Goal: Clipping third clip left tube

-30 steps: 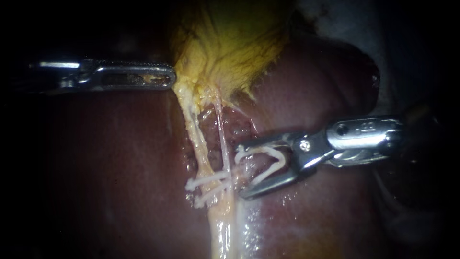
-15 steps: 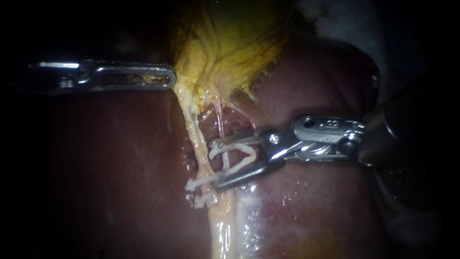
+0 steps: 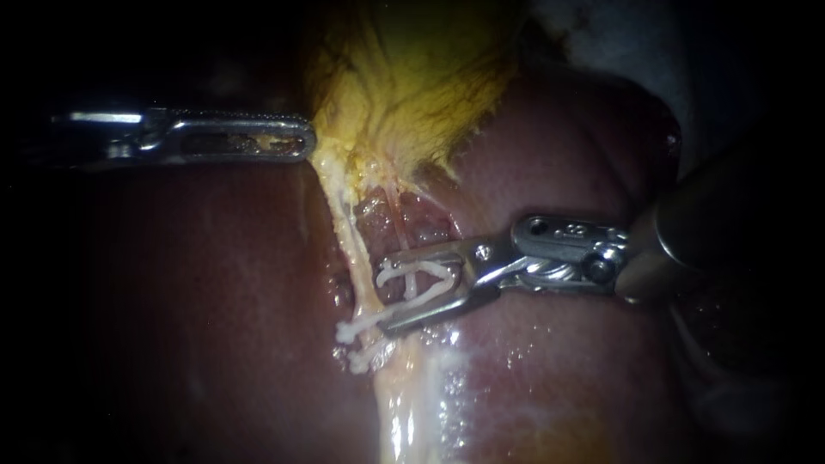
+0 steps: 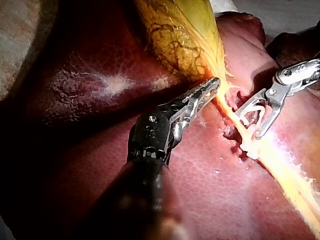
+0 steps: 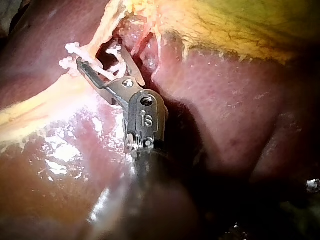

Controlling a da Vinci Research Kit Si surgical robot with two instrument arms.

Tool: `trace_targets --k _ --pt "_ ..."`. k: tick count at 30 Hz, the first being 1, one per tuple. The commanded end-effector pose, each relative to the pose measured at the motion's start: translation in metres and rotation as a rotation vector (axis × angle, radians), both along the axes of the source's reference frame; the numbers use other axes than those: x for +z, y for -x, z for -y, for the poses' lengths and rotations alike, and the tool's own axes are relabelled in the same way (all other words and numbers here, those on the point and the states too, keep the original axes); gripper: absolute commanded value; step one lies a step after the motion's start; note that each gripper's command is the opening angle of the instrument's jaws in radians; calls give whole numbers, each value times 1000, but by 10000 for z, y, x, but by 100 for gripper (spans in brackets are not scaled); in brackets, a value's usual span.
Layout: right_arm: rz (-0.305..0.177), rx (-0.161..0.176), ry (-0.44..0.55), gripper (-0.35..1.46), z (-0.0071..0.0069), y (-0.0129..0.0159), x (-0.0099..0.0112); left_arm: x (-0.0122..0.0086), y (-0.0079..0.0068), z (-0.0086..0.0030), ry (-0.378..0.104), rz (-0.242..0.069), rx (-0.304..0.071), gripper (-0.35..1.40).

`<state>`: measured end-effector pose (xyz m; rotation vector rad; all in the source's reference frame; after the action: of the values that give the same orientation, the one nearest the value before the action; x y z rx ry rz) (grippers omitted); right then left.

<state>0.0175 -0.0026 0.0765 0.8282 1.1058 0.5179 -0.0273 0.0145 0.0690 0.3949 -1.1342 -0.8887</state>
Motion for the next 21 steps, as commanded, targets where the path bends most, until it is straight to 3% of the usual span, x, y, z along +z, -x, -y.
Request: trace_targets --k 1,9,13,21 --pt "-5 -3 -8 53 -1 -1 1 1 1 0 0 0 0 -35" --pt "-46 -37 -66 53 1 -18 16 2 3 1 1 -1 -2 -35" --pt "-91 -41 -116 53 4 -23 18 2 3 1 1 -1 -1 -35" --pt "-196 -18 -231 53 5 -37 16 2 4 1 1 -1 -2 -35"
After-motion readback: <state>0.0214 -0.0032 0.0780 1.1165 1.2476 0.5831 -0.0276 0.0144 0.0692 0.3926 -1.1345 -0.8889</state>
